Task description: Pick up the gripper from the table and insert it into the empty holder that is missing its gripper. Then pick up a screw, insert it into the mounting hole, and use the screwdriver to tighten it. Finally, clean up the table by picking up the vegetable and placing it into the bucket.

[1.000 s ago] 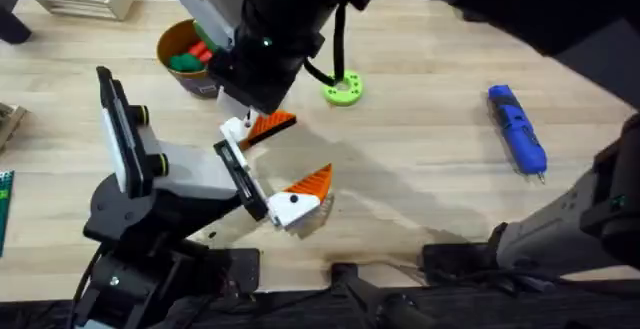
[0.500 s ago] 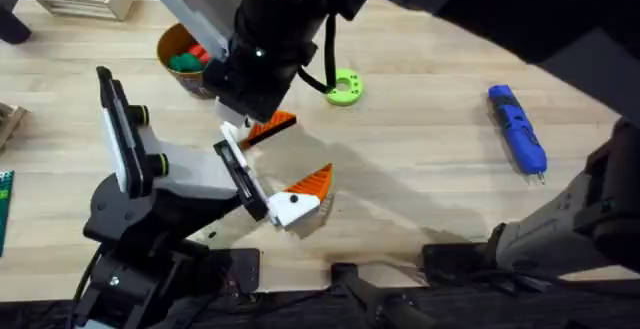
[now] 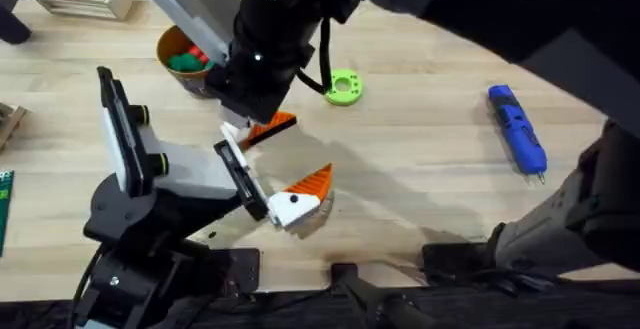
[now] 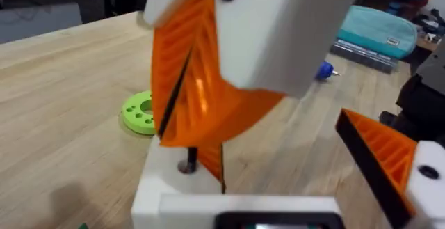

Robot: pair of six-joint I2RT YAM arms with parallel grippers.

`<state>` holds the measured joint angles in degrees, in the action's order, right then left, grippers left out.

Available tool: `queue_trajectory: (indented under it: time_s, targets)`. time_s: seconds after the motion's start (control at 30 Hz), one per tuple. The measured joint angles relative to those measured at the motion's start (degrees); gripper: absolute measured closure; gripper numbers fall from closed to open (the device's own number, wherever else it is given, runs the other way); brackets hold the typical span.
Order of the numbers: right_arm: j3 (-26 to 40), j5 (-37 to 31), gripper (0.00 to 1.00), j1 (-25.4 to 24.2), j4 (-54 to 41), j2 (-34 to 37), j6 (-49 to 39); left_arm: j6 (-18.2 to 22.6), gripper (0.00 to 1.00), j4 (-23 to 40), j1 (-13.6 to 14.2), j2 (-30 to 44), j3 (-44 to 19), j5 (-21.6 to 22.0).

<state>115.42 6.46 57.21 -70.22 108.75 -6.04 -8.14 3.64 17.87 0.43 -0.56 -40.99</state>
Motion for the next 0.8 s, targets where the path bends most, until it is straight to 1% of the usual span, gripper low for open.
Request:
queue_trajectory:
  time_s: [0.37, 0.8]
  targets:
    - [0.17, -0.04, 0.995, 0.36, -0.05, 0.25, -0.02, -0.03, 0.014, 0.00, 0.00, 0.00, 0.00, -0.03]
    - [0.74, -0.48, 0.995, 0.81, -0.52, 1.38, -0.02, -0.70, 0.014, 0.04, 0.22, 0.00, 0.00, -1.22]
